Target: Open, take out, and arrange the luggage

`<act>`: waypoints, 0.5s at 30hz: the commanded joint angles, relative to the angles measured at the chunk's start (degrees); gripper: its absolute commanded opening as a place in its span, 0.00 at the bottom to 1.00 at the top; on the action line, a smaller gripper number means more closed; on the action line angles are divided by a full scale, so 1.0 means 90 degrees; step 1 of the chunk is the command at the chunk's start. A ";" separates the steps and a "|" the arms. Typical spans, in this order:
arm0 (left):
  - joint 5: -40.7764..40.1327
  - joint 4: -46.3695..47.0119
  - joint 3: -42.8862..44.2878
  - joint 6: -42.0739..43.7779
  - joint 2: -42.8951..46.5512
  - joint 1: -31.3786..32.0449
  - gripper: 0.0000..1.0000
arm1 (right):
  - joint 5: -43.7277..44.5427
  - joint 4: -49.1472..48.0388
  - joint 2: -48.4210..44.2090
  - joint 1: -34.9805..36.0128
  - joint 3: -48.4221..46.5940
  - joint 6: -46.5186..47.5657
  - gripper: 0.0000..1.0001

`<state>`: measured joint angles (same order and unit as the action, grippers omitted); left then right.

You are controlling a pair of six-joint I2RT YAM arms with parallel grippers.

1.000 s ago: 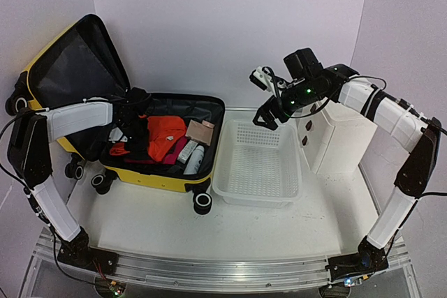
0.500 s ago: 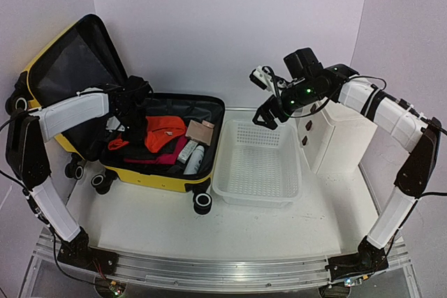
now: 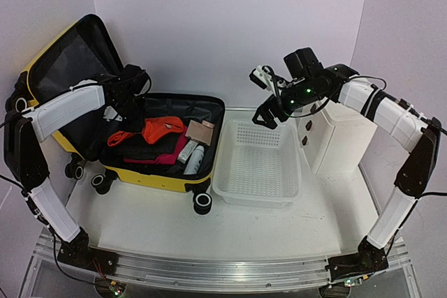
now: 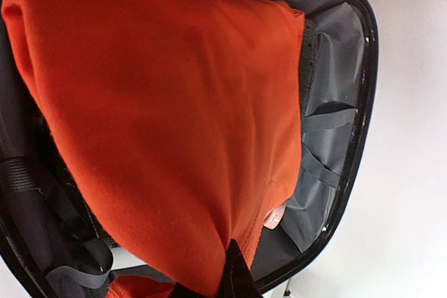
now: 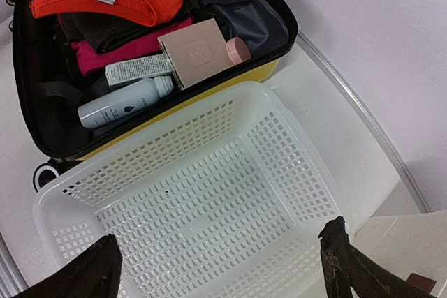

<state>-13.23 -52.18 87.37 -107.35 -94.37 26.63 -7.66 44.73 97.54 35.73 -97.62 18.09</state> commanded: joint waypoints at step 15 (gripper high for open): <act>-0.0150 -0.0268 0.1893 0.0627 0.0031 0.0039 0.00 | 0.0092 -0.0464 -0.0259 -0.0004 0.0022 -0.0489 0.98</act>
<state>-13.47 -54.61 98.21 -103.96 -94.37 26.70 -7.49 43.66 97.51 35.73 -97.03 15.57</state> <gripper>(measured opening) 0.050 0.984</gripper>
